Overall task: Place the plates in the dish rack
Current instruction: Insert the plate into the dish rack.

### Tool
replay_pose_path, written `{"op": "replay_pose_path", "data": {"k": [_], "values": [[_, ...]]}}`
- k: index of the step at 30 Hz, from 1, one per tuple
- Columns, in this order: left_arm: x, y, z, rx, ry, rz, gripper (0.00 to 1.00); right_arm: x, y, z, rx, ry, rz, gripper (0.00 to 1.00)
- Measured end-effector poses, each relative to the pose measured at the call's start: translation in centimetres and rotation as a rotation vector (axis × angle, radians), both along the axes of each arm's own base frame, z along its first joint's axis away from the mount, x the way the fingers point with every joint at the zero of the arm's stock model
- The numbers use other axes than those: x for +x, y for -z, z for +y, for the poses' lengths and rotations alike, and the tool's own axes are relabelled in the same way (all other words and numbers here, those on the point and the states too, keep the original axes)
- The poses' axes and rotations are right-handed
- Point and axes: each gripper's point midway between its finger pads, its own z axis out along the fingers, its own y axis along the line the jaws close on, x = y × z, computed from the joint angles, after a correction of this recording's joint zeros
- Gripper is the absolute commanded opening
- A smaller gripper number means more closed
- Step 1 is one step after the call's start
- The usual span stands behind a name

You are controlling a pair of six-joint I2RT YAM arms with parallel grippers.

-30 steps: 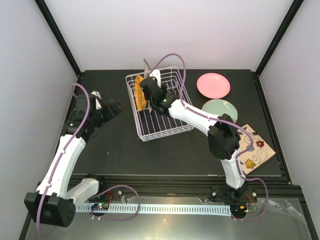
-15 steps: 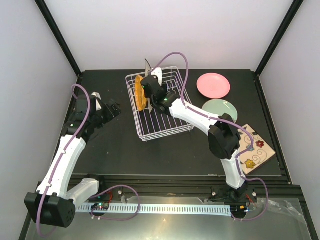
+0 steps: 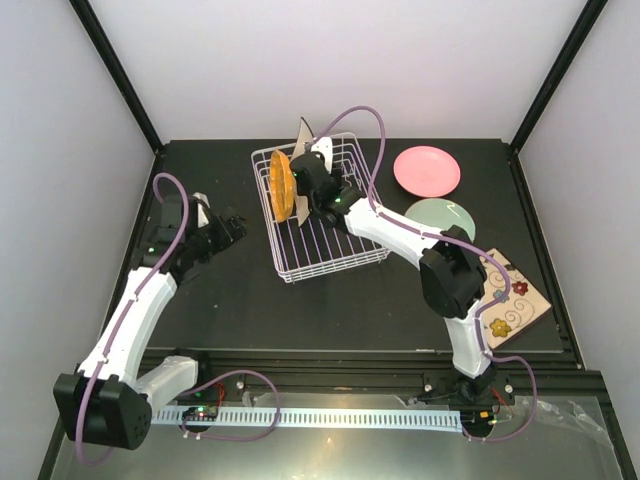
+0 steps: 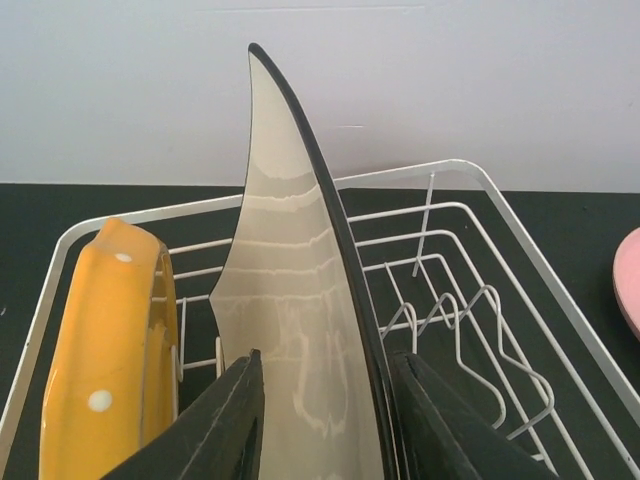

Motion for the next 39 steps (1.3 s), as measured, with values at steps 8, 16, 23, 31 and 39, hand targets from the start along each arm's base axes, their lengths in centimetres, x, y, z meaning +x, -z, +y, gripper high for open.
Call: {"op": "replay_pose_path", "data": {"k": [8, 16, 23, 31, 39], "values": [[0.4, 3.2, -1.0, -0.015, 0.058, 0.088, 0.99, -0.3, -0.2, -0.2, 0.012, -0.007, -0.004, 0.59], [1.3, 4.2, -1.9, -0.004, 0.094, 0.088, 0.99, -1.0, -1.8, -1.0, 0.043, -0.008, -0.028, 0.71], [1.9, 5.8, -4.1, 0.011, 0.154, 0.109, 0.94, -1.9, -4.4, -3.3, 0.078, 0.012, -0.066, 0.72], [2.9, 9.8, -5.0, 0.06, 0.157, 0.202, 0.69, -5.4, -10.0, -9.9, 0.127, 0.066, -0.117, 0.71], [6.1, 10.8, -5.9, 0.081, 0.165, 0.216, 0.36, -11.4, -14.0, -23.0, 0.236, 0.223, -0.127, 0.72]]}}
